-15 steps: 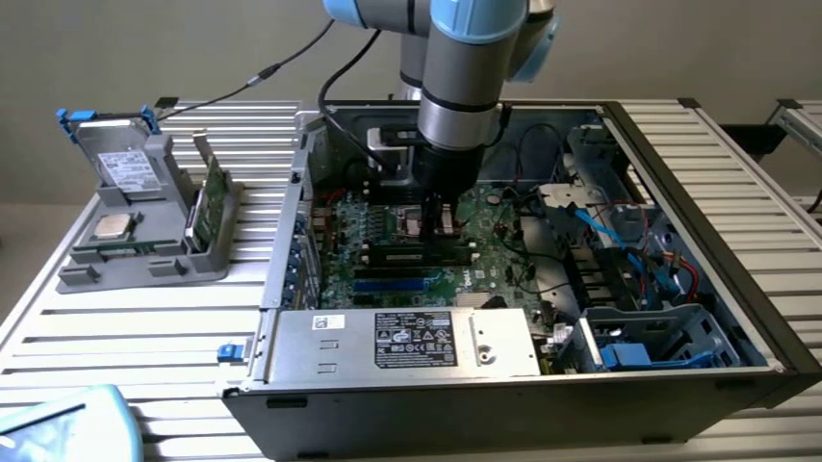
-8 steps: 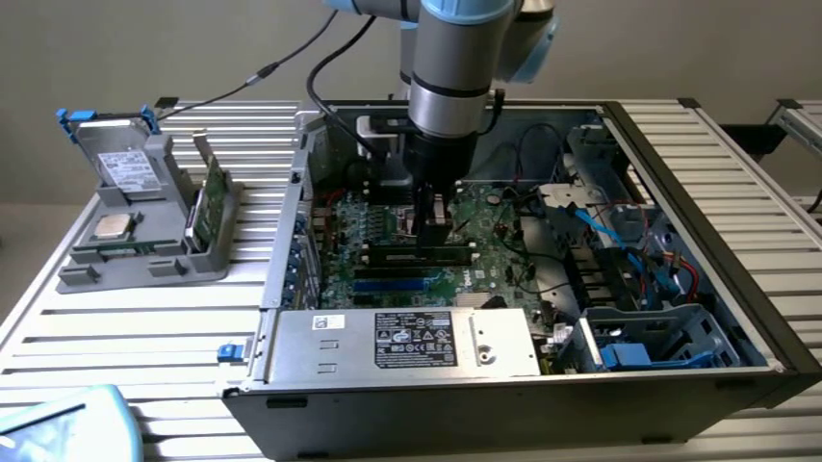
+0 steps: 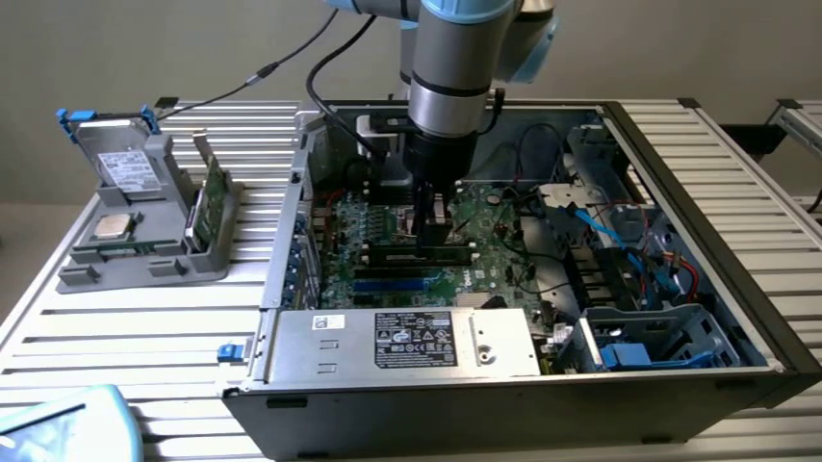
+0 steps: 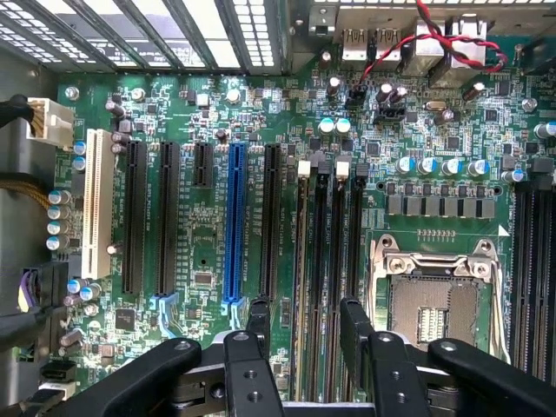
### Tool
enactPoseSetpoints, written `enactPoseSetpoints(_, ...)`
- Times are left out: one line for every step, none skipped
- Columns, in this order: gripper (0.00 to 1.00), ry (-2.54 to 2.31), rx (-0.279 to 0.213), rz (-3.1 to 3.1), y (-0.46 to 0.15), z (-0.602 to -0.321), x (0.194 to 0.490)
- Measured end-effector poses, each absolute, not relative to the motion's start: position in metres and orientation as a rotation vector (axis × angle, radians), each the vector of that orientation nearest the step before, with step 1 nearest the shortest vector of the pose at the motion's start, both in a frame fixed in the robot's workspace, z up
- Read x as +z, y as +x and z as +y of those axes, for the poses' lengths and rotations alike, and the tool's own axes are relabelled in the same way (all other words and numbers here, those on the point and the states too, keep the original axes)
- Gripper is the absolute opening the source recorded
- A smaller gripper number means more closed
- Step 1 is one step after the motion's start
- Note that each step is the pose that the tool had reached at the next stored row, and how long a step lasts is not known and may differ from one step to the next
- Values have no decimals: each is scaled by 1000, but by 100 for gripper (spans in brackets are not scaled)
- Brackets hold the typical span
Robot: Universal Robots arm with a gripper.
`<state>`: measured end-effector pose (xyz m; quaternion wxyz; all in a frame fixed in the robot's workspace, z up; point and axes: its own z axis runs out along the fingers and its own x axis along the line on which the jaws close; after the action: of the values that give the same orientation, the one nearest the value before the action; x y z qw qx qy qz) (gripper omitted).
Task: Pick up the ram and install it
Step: 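Insert the ram into the slot, then press down the ram until it locks into place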
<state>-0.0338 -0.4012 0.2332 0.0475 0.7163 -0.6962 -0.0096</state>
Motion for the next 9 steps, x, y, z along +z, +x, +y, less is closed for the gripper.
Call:
enactPoseSetpoints(46,2185,-29,-2123,-34,-401,233)
enactPoseSetpoints(46,2185,-29,-2123,-34,-401,233)
enactPoseSetpoints(46,2185,-29,-2123,-34,-401,233)
enactPoseSetpoints(46,2185,-29,-2123,-34,-401,233)
enactPoseSetpoints(46,2185,-29,-2123,-34,-401,233)
enactPoseSetpoints(46,2185,-30,-2123,-34,-401,233)
enactPoseSetpoints(46,2185,-30,-2123,-34,-401,233)
enactPoseSetpoints(46,2185,-30,-2123,-34,-401,233)
enactPoseSetpoints(44,2185,-30,-2123,-34,-401,233)
